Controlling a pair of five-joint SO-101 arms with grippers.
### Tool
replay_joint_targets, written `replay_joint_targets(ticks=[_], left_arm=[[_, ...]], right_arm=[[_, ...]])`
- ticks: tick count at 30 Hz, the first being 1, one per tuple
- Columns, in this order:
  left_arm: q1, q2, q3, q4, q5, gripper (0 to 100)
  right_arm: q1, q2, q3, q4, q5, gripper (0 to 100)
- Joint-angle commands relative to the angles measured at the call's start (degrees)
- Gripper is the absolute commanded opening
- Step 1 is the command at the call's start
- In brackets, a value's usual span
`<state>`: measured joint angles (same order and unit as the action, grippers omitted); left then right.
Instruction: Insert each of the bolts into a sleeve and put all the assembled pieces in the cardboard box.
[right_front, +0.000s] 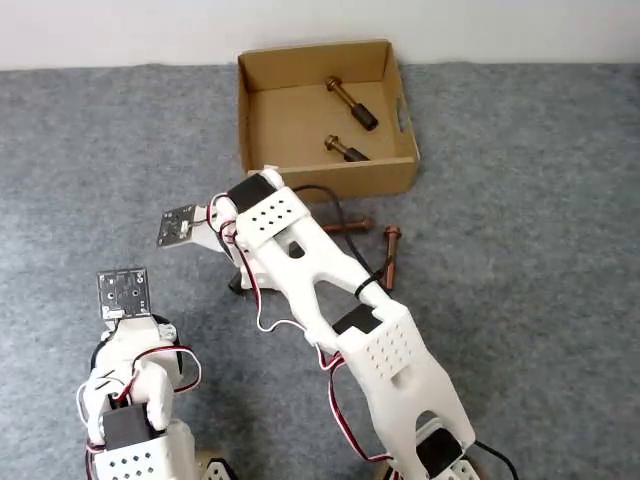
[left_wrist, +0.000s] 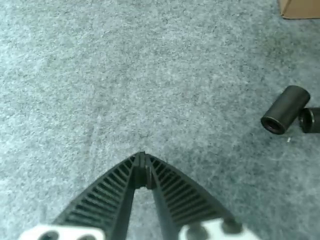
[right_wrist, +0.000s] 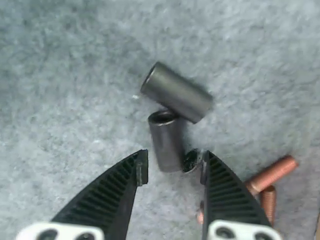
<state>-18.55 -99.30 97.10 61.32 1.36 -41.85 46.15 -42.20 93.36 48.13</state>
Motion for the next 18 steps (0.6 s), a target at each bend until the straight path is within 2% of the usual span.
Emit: replay_joint_targets(ticks=[1,15,18], left_arm=[[-0.2,-0.6,-0.4,-0.7,-0.3,0],[-0.2,-0.6,-0.4,-0.7,-0.3,0],[-0.2,-0.6,-0.4,-0.7,-0.3,0]], right_arm=[[0.3,0.2,-2.7,-2.5,0.6,17.5],[1.0,7.9,-2.7,-3.0,0.6,17.2],[1.2,8.6,-2.7,-4.4,0.5,11.5]])
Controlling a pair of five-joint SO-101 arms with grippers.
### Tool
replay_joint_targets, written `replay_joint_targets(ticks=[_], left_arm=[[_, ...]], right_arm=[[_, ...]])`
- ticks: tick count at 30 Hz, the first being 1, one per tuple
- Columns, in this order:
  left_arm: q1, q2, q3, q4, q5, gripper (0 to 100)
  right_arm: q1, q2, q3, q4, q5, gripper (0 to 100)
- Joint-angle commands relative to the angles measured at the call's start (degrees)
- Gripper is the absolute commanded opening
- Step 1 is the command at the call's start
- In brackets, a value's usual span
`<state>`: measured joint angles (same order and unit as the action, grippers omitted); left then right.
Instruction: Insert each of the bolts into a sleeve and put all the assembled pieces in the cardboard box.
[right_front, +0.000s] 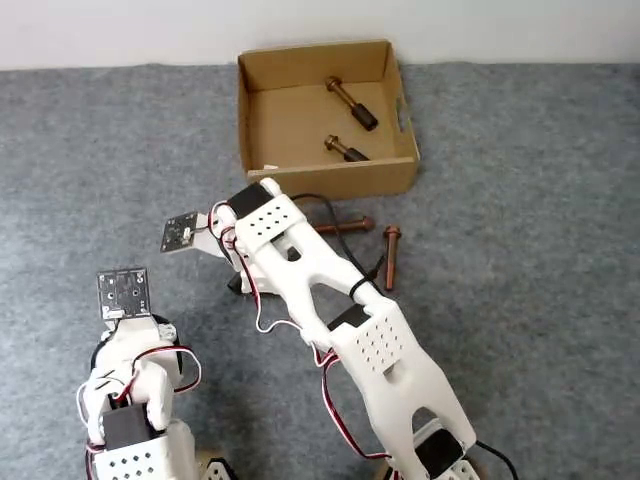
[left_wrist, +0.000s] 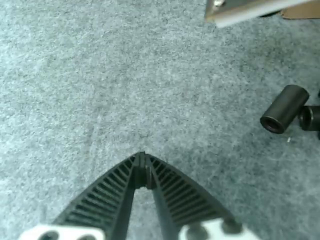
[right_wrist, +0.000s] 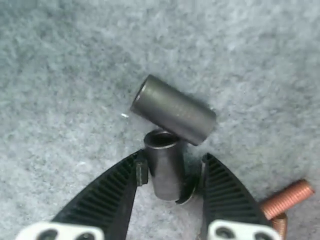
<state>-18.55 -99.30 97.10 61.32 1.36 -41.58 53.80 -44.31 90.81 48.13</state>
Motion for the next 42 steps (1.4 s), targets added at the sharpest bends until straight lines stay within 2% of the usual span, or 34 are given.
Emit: replay_joint_targets(ticks=[1,3,11,16,23,32,37,42], left_arm=[[-0.2,-0.6,-0.4,-0.7,-0.3,0],[-0.2,-0.6,-0.4,-0.7,-0.3,0],[2.2,-0.4,-0.4,-0.5,-0.3,0],[3.0,-0.4,-0.4,-0.4,-0.3,0],[3.2,-0.4,-0.4,-0.6,-0.3,0],[3.0,-0.4,-0.4,-0.4,-0.3,0],[3.0,-0.5,-0.4,-0.4,-0.3,0],[3.2,-0.5,-0.4,-0.4,-0.3,1]], right_arm=[[0.9,0.8,-0.6,-2.4,0.5,7.5],[0.8,0.8,-0.6,-3.0,0.4,0.1],[1.1,-2.9,-0.7,-1.2,0.1,0.9],[1.0,-11.4,-0.7,1.7,-4.8,0.9],[1.6,-20.7,-0.7,10.9,-8.8,0.9],[10.2,-34.2,2.2,12.2,-21.1,0.9],[15.1,-47.5,12.1,12.2,-28.4,0.9],[20.5,-61.9,25.6,12.2,-38.8,0.9]])
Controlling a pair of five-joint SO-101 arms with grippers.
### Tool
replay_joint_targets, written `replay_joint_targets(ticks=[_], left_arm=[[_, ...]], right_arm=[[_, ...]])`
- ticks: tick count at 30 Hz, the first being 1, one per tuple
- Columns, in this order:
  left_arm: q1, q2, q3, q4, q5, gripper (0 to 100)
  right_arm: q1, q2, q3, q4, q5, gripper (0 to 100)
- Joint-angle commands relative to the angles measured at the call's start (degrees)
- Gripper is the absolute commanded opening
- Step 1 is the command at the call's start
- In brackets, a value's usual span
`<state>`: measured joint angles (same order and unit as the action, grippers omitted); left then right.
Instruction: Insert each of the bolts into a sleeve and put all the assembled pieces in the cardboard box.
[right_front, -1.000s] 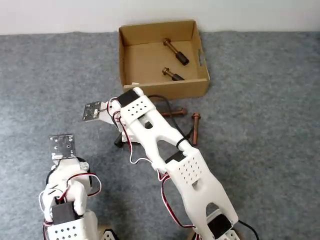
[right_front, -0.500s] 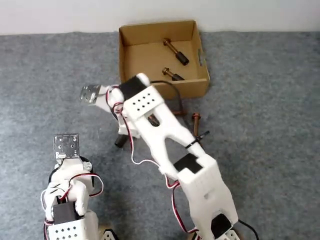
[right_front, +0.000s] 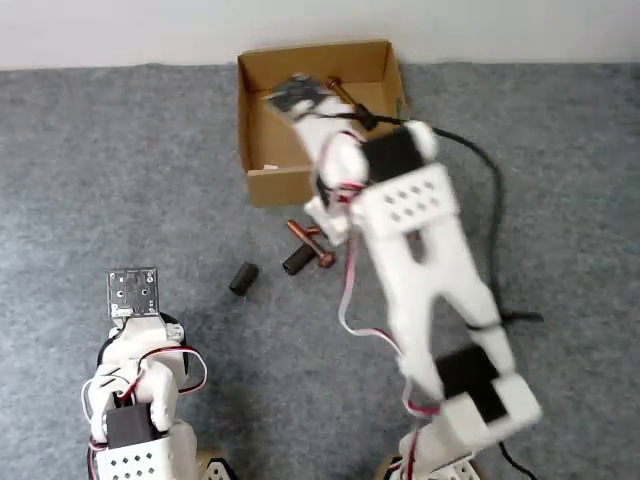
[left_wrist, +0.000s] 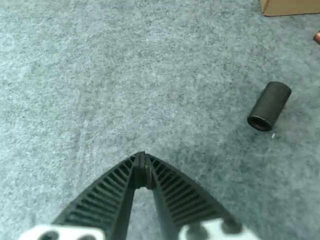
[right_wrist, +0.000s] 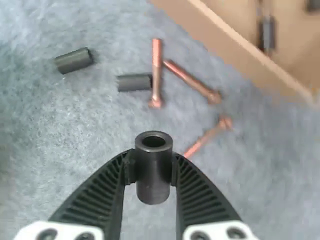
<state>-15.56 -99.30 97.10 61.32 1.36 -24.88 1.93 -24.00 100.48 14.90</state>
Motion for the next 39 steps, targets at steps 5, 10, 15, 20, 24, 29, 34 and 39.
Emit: replay_joint_targets(ticks=[5,10,15,20,24,29,34,39], left_arm=[[0.2,-0.6,-0.6,-0.6,-0.3,1],[0.3,-0.3,-2.6,-0.5,-0.3,1],[1.3,-0.1,-10.2,1.4,-0.5,1],[8.4,6.2,-17.9,6.2,-0.3,1],[11.7,17.5,-24.6,5.5,0.9,1],[18.7,31.1,-34.3,4.9,7.0,1],[28.7,43.7,-43.0,4.9,15.6,1],[34.9,54.4,-51.3,2.7,24.4,1]], right_arm=[[13.4,-24.3,16.6,2.3,-10.5,0.9],[23.9,-37.4,27.4,2.2,-15.6,0.9],[33.5,-50.6,40.4,0.9,-20.0,0.9],[39.3,-65.1,52.4,-4.4,-19.9,0.8],[40.0,-75.6,59.6,-6.1,-19.9,0.8],[40.1,-85.3,65.4,-6.9,-19.9,0.8],[40.1,-88.9,68.0,-8.7,-19.9,0.8],[43.6,-89.1,68.8,-8.7,-20.0,0.8]])
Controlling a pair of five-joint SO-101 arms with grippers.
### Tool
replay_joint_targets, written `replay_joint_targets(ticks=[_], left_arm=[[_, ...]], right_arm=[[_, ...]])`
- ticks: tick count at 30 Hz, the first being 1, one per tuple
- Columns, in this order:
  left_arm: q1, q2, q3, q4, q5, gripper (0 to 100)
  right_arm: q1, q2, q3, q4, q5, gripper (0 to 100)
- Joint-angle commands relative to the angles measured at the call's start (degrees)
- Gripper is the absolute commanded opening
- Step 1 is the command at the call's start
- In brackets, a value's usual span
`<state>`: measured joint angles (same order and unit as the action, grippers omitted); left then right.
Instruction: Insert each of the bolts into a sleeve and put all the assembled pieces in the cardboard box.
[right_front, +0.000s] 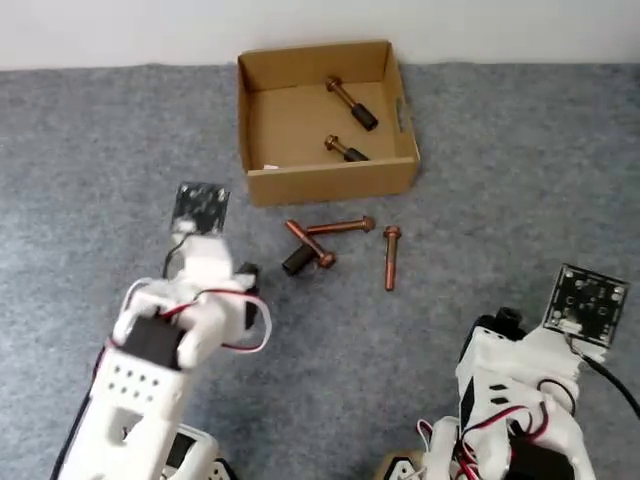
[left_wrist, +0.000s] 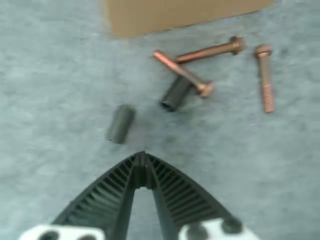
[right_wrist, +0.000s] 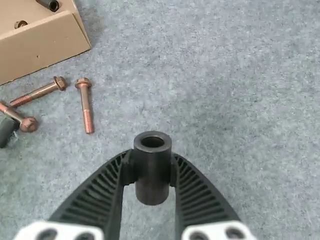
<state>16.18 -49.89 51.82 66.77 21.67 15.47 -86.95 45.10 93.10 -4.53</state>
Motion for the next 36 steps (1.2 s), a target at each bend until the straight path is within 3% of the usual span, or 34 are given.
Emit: replay_joint_targets(ticks=[1,8,15,30,36], left_arm=[[4.1,6.9,-7.4,-3.3,4.1,1],[6.7,26.2,-19.9,-4.5,5.7,1],[8.1,49.1,-41.4,4.4,10.7,1],[14.1,82.8,-80.5,14.2,10.8,1],[16.6,94.2,-99.0,20.7,10.7,10]], right_arm=[[4.7,-0.2,-0.3,-1.3,-0.5,0.8],[9.2,-0.7,-0.3,-0.7,-0.4,0.8],[9.4,-0.7,-0.3,-0.7,-0.4,0.8],[9.4,-0.3,-0.2,-0.7,-0.4,0.9],[9.4,-0.7,1.7,-0.7,-0.4,0.9]])
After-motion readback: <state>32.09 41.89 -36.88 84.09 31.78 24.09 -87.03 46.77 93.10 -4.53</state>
